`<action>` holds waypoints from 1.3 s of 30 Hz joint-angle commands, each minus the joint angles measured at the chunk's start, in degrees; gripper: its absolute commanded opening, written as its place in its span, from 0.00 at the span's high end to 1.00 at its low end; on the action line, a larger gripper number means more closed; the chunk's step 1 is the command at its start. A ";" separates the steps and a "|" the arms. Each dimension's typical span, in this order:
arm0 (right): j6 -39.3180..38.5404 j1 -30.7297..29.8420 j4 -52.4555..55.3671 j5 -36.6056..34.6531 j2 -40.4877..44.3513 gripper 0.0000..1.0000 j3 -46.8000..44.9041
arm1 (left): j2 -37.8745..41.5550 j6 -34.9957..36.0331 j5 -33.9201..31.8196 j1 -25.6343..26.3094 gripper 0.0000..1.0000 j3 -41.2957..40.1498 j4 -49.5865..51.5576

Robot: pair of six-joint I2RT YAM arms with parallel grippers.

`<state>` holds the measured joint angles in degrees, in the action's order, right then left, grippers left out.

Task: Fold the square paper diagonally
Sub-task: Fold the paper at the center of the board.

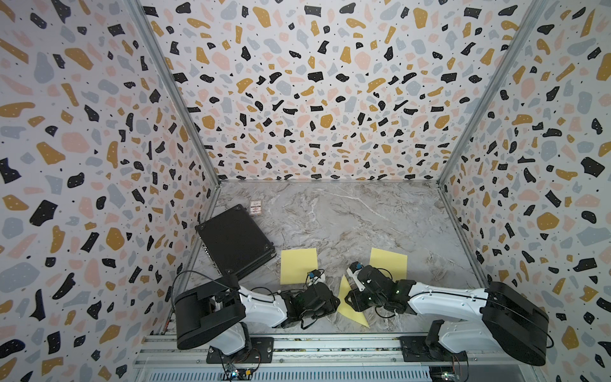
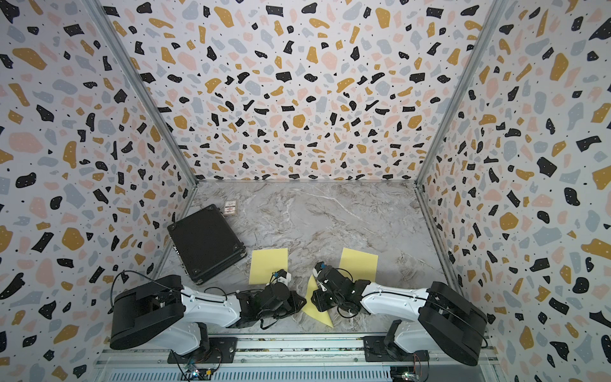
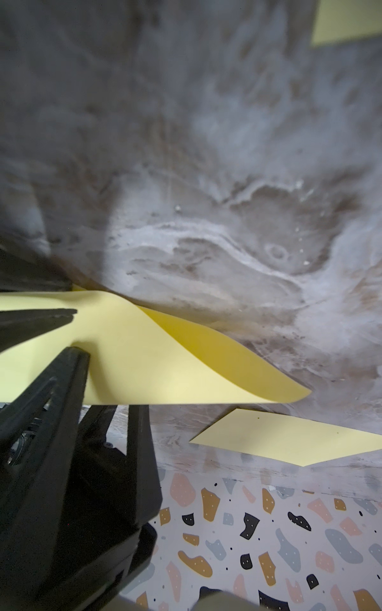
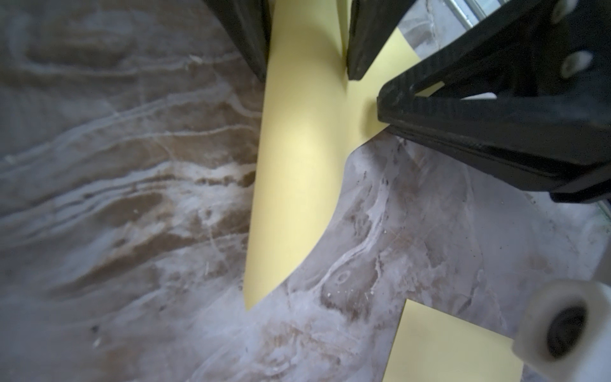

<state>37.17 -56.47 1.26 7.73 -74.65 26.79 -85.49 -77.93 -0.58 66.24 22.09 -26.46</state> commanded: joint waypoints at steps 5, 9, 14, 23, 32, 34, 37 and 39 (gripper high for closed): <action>0.06 0.04 5.98 -1.60 -1.90 0.59 -0.51 | -1.70 1.11 -0.66 0.21 0.86 -2.49 5.86; 0.10 0.02 6.65 -1.90 -2.42 0.60 -0.30 | -2.28 1.28 -0.44 0.23 0.91 -2.57 5.45; 0.66 0.04 9.43 -4.08 -1.60 0.53 0.69 | -3.40 1.39 -0.21 0.35 0.94 -2.66 4.67; 1.32 0.04 17.56 -7.67 5.12 0.45 4.20 | -4.75 1.37 -0.21 0.56 0.98 -3.19 4.17; 0.75 -0.01 19.92 -4.31 13.64 0.46 8.54 | -5.95 0.99 -0.12 0.67 0.96 -3.62 4.42; 0.73 0.04 17.30 -1.66 13.18 0.49 8.63 | -6.25 0.91 -0.08 0.76 0.95 -3.63 4.31; 1.06 0.04 13.99 0.72 10.24 0.61 8.88 | -6.53 0.87 0.05 0.74 0.95 -3.63 4.31; 1.46 0.13 12.34 0.67 7.72 0.66 9.07 | -6.69 0.86 0.10 0.84 0.96 -3.63 4.40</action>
<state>38.30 -56.58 15.90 6.48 -64.66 34.26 -88.90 -77.34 -0.56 66.59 21.26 -32.84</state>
